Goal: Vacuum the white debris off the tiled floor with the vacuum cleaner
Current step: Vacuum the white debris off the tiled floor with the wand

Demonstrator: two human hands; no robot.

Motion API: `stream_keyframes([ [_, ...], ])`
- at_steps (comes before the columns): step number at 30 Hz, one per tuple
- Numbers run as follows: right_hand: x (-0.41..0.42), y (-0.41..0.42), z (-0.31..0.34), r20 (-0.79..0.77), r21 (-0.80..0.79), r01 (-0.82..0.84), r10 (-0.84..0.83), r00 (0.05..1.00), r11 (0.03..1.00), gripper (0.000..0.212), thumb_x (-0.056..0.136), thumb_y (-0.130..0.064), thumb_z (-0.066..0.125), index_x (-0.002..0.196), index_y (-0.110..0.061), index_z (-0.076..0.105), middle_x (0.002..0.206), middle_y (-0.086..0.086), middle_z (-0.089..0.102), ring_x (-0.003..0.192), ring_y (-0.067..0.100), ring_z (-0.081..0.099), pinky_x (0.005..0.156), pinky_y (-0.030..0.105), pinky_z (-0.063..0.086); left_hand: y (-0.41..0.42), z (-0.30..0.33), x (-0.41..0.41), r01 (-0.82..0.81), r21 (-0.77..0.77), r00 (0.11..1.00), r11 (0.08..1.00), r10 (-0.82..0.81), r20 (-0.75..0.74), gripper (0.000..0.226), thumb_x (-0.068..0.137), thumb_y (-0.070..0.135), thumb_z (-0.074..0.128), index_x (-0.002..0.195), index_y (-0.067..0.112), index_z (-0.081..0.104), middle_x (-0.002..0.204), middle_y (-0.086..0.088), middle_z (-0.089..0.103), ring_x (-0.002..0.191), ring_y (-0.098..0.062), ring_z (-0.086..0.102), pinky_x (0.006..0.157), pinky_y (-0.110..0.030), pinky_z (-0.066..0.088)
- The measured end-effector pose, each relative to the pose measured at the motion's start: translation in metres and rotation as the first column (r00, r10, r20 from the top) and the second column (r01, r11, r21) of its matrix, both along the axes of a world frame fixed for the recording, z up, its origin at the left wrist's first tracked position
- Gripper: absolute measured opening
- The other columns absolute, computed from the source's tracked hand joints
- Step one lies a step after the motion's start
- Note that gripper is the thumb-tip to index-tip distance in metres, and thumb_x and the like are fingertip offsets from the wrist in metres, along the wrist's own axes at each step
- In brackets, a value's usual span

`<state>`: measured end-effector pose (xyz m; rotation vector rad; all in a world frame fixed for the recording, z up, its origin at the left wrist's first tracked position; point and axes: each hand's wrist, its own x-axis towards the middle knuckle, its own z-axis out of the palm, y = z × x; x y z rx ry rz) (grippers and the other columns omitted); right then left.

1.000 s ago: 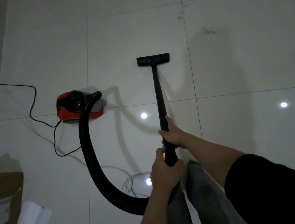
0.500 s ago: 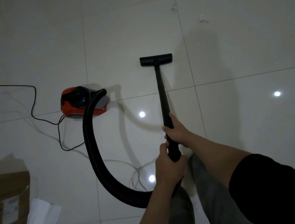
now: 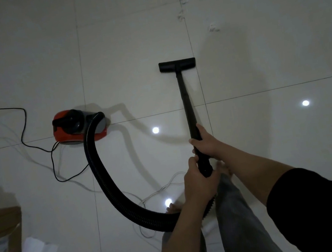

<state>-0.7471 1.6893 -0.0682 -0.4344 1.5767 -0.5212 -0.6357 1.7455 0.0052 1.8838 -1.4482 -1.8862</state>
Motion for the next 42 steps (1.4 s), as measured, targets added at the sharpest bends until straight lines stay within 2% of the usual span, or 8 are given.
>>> stream_keyframes([
  [5, -0.036, -0.022, -0.005, 0.037, -0.014, 0.007, -0.007, 0.999, 1.000, 0.077, 0.101, -0.017, 0.050, 0.156, -0.030, -0.003, 0.087, 0.009, 0.060, 0.072, 0.017, 0.060, 0.071, 0.032, 0.055, -0.022, -0.003, -0.036, 0.012, 0.013, 0.998, 1.000, -0.013, 0.058, 0.041, 0.081, 0.020, 0.065, 0.116, 0.024, 0.044, 0.083, -0.003, 0.064, 0.061, -0.017, 0.061, 0.059, -0.034, 0.056],
  [14, -0.090, -0.083, -0.016, 0.058, -0.002, -0.029, 0.029, 0.998, 1.000, 0.080, 0.100, -0.020, 0.049, 0.155, -0.034, -0.007, 0.080, 0.008, 0.061, 0.071, 0.019, 0.061, 0.065, 0.033, 0.053, -0.081, -0.009, -0.089, 0.014, -0.022, 0.995, 1.000, -0.011, 0.100, 0.036, 0.079, 0.017, 0.064, 0.104, 0.032, 0.043, 0.082, -0.013, 0.066, 0.057, -0.020, 0.060, 0.063, -0.045, 0.057],
  [17, -0.104, -0.102, -0.021, 0.063, 0.003, -0.033, 0.032, 0.997, 0.999, 0.081, 0.100, -0.021, 0.050, 0.155, -0.035, -0.007, 0.079, 0.008, 0.060, 0.071, 0.019, 0.062, 0.068, 0.035, 0.055, -0.099, -0.013, -0.103, 0.008, -0.032, 0.995, 0.999, -0.005, 0.099, 0.035, 0.080, 0.016, 0.064, 0.102, 0.032, 0.042, 0.082, -0.009, 0.066, 0.059, -0.018, 0.059, 0.060, -0.035, 0.054],
  [24, -0.131, -0.154, -0.028, 0.052, 0.007, -0.044, 0.043, 0.998, 0.999, 0.080, 0.100, -0.022, 0.051, 0.155, -0.036, -0.006, 0.079, 0.009, 0.061, 0.070, 0.020, 0.062, 0.065, 0.034, 0.053, -0.149, -0.020, -0.129, 0.008, -0.076, 0.997, 0.997, -0.002, 0.081, 0.032, 0.081, 0.015, 0.064, 0.104, 0.025, 0.044, 0.089, -0.011, 0.065, 0.069, -0.023, 0.064, 0.063, -0.032, 0.053],
  [29, -0.138, -0.203, -0.033, 0.062, 0.007, -0.002, 0.001, 0.998, 1.000, 0.081, 0.099, -0.021, 0.052, 0.154, -0.037, -0.005, 0.084, 0.009, 0.061, 0.072, 0.020, 0.062, 0.080, 0.045, 0.057, -0.200, -0.026, -0.136, 0.010, -0.037, 0.997, 0.999, -0.007, 0.081, 0.036, 0.081, 0.017, 0.064, 0.108, 0.027, 0.042, 0.085, -0.003, 0.064, 0.063, -0.017, 0.061, 0.057, -0.025, 0.051],
  [35, -0.156, -0.262, -0.033, 0.059, -0.003, -0.019, 0.019, 0.998, 1.000, 0.081, 0.100, -0.021, 0.051, 0.155, -0.036, -0.007, 0.082, 0.008, 0.061, 0.070, 0.018, 0.061, 0.069, 0.036, 0.055, -0.258, -0.028, -0.154, 0.017, -0.040, 0.997, 0.999, -0.014, 0.074, 0.039, 0.083, 0.015, 0.065, 0.116, 0.021, 0.044, 0.079, 0.008, 0.058, 0.060, -0.006, 0.057, 0.049, -0.009, 0.041],
  [38, -0.168, -0.285, -0.035, 0.058, 0.003, -0.024, 0.024, 0.998, 1.000, 0.081, 0.100, -0.022, 0.051, 0.154, -0.038, -0.006, 0.084, 0.009, 0.062, 0.073, 0.019, 0.062, 0.078, 0.043, 0.058, -0.282, -0.029, -0.166, 0.020, -0.046, 0.997, 0.999, -0.017, 0.072, 0.039, 0.084, 0.019, 0.065, 0.117, 0.021, 0.043, 0.079, 0.011, 0.057, 0.061, -0.005, 0.056, 0.051, -0.009, 0.039],
  [42, -0.183, -0.316, -0.034, 0.076, 0.016, -0.008, 0.007, 0.997, 1.000, 0.081, 0.100, -0.021, 0.051, 0.154, -0.038, -0.007, 0.083, 0.009, 0.062, 0.072, 0.019, 0.062, 0.078, 0.042, 0.058, -0.314, -0.026, -0.182, 0.020, -0.027, 0.995, 0.999, -0.018, 0.094, 0.043, 0.084, 0.019, 0.066, 0.120, 0.021, 0.043, 0.084, 0.010, 0.059, 0.066, -0.006, 0.058, 0.055, -0.010, 0.041],
])
